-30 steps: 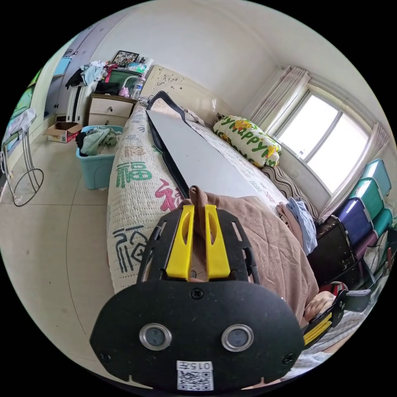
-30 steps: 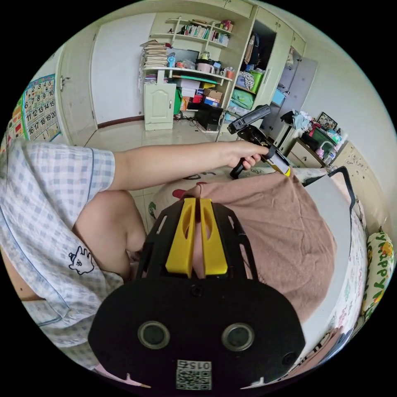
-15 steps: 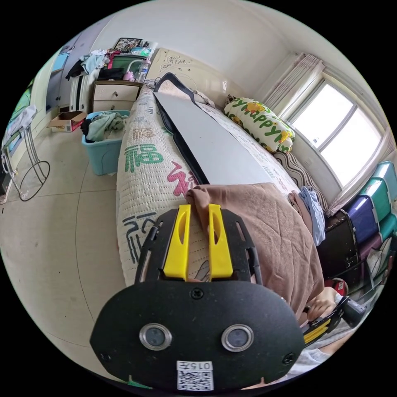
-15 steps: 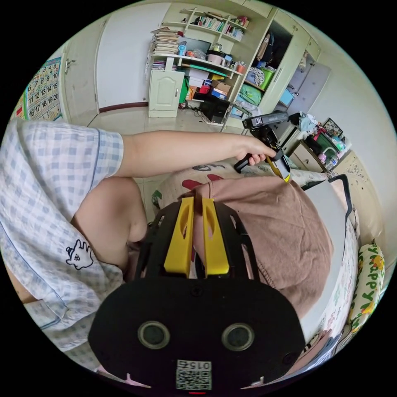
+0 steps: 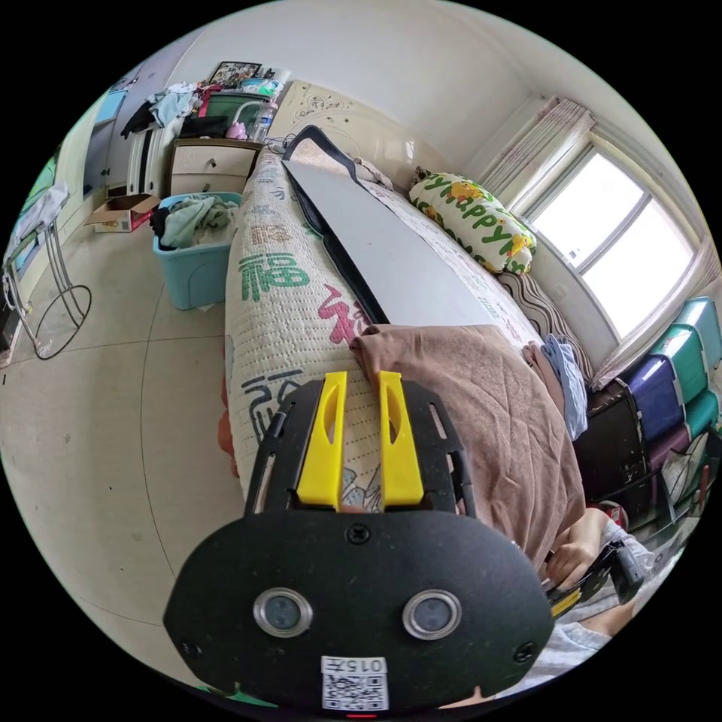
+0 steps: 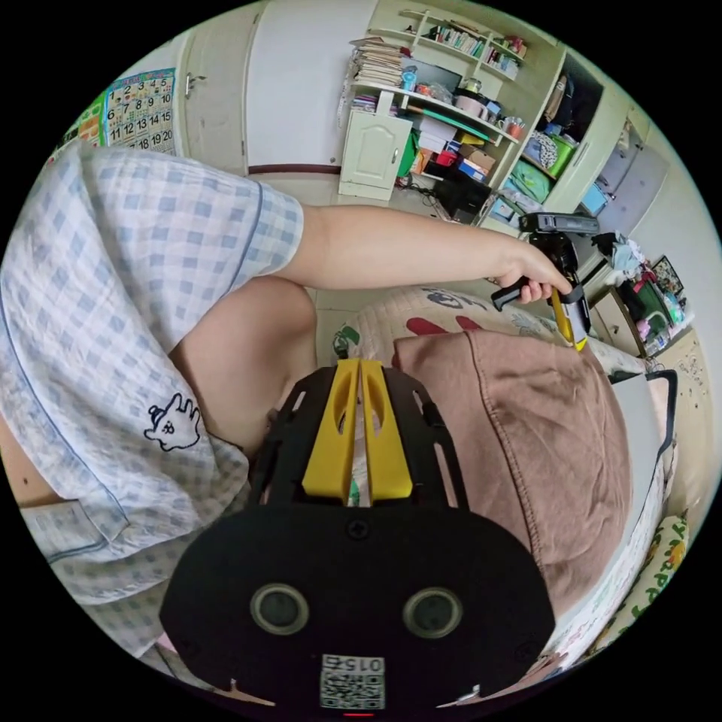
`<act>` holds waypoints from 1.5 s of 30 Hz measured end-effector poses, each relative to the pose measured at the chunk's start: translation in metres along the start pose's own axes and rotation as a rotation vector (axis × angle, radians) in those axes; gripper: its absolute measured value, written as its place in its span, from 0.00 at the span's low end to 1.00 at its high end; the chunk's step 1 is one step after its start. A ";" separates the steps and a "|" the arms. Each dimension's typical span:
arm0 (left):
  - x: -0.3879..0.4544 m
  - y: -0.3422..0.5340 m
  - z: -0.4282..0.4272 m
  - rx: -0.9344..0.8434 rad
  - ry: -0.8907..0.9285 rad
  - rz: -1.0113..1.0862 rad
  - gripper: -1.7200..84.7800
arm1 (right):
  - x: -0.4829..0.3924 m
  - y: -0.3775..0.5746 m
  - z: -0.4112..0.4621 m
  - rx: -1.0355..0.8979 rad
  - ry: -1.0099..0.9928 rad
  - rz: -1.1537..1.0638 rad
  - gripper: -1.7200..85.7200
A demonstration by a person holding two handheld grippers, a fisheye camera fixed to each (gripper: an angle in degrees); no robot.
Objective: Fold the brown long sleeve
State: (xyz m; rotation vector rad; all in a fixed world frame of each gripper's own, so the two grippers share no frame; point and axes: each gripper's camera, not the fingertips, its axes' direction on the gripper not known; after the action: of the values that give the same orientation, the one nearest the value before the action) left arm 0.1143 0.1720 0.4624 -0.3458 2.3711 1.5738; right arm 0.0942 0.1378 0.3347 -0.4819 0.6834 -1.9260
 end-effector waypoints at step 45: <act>-0.135 -0.043 0.027 -0.052 0.490 -0.111 0.16 | 0.490 0.280 -0.168 0.288 -0.447 1.154 0.20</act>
State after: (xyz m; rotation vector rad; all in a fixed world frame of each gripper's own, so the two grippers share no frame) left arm 0.2575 0.1867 0.4635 -0.9540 2.5971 1.6476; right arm -0.0244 -0.3603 0.0432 -0.2206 0.2545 -0.7592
